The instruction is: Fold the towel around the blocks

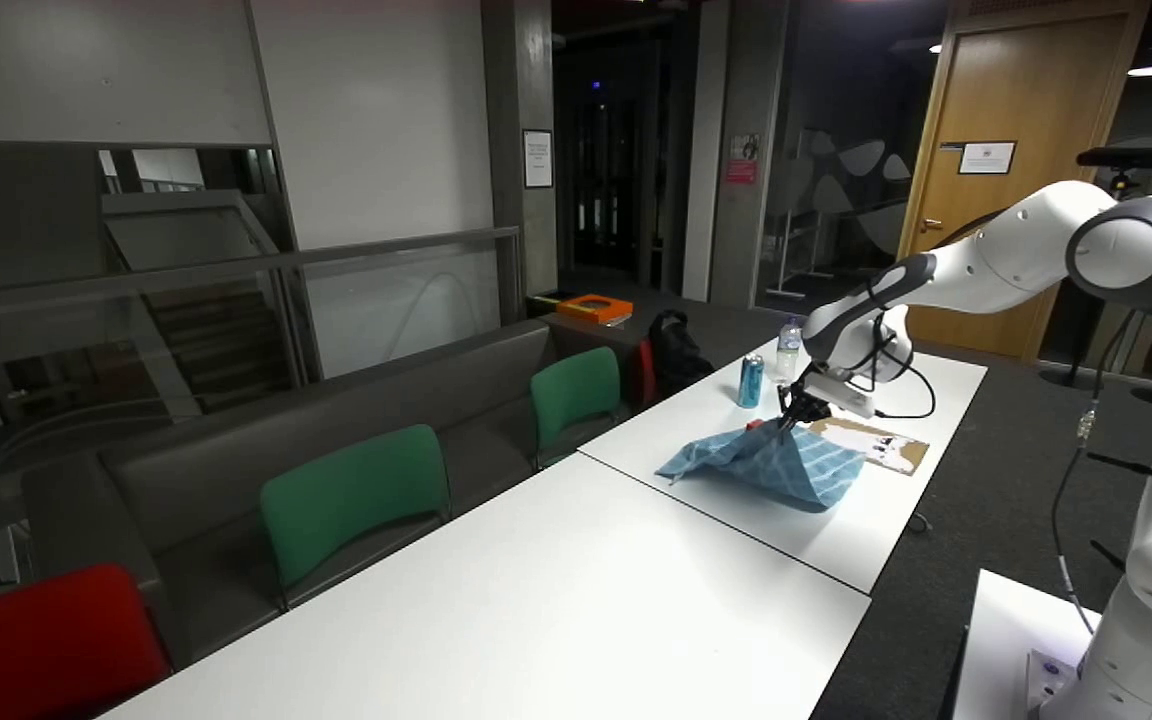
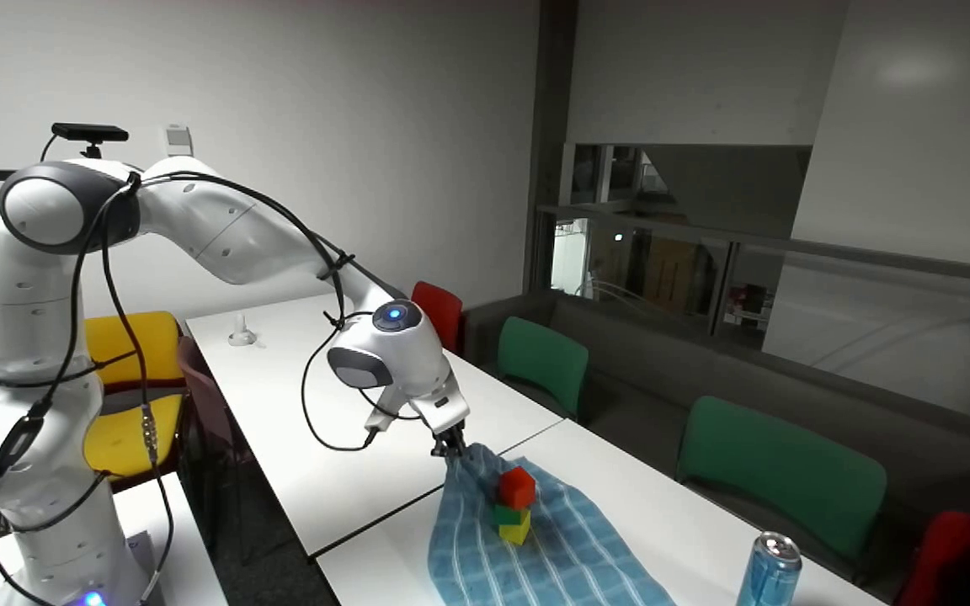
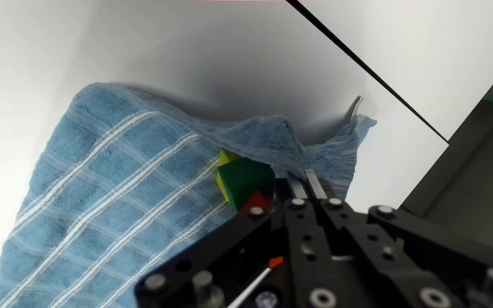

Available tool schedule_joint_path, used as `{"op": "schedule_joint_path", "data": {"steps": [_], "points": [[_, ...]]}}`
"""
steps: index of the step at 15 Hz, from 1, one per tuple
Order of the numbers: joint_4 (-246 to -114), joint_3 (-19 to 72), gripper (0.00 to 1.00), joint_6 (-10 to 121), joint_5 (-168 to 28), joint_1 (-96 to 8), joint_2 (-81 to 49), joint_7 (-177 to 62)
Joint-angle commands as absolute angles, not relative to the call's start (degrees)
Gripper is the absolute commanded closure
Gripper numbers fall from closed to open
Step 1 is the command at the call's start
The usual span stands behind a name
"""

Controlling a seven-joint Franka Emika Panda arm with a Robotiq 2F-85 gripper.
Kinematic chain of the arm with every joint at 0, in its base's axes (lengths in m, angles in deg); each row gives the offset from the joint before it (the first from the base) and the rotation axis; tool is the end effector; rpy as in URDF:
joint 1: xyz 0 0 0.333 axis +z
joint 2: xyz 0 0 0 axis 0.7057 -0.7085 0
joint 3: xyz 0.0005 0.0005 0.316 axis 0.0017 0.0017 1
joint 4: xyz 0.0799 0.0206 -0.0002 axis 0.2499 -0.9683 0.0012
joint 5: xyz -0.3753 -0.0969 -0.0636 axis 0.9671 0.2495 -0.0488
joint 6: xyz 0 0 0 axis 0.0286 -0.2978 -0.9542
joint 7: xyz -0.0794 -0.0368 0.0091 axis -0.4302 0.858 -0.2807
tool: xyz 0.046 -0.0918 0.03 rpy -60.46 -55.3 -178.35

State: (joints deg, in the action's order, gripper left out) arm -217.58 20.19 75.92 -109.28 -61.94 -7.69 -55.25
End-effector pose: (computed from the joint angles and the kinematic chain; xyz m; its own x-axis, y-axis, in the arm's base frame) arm 0.4824 -0.2711 0.3246 0.4556 -0.8735 0.1718 -0.7847 -0.4852 -0.3858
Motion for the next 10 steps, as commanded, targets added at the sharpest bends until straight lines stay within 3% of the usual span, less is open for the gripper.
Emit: {"op": "schedule_joint_path", "data": {"steps": [1, 10], "points": [[-217.4, 18.3, 0.99, 75.2, -102.4, -60.5, -4.9, -62.3], [-210.2, 18.0, 0.99, 72.1, -93.3, -60.5, -7.4, -68.7]]}}
